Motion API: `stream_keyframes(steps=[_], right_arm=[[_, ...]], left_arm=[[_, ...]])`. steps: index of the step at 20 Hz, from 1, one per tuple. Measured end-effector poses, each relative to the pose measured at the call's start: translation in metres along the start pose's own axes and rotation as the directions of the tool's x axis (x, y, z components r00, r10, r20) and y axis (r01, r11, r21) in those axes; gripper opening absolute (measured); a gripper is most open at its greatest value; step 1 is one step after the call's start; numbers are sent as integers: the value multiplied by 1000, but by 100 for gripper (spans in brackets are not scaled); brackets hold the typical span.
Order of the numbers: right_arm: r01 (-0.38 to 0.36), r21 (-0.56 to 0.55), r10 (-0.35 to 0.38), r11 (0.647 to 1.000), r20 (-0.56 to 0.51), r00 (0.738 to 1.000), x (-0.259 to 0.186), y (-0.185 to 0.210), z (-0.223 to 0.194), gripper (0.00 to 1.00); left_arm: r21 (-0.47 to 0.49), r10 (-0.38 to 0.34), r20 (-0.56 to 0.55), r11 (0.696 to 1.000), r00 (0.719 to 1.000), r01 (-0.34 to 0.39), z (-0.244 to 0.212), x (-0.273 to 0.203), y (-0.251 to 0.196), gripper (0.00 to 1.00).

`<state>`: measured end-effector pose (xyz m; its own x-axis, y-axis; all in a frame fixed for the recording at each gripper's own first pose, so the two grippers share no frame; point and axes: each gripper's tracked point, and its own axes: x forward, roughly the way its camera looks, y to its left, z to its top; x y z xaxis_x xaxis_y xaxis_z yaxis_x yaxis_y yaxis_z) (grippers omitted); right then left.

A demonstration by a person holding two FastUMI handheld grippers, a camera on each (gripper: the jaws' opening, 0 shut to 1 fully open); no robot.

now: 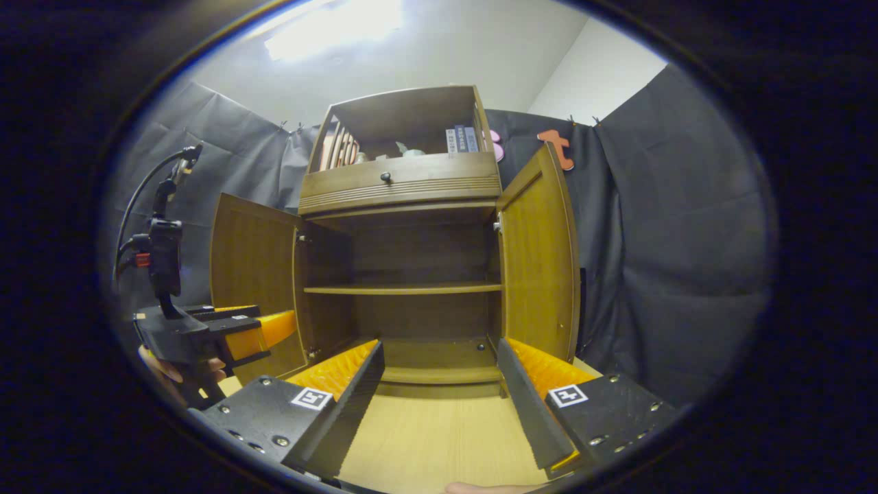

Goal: Open the right door of the double-door shoe cabinet with the right hand, and open the left door with the left hand.

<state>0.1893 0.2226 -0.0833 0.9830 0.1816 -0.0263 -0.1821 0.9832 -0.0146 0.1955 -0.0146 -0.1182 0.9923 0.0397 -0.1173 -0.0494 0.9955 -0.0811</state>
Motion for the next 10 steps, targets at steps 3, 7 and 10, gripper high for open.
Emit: stream_keyframes(steps=[3,7,10], right_arm=[[28,-7,-28,1000,-16,999,3,-9,-6,98],[30,2,-30,1000,-25,999,5,-9,-10,99],[31,-15,-32,999,-25,999,3,-8,-10,98]], left_arm=[[7,5,-13,1000,1000,-5,-4,1,1,92],[25,-7,-37,1000,999,7,-9,0,-4,96],[7,-28,-50,1000,998,29,-13,-2,-8,92]])
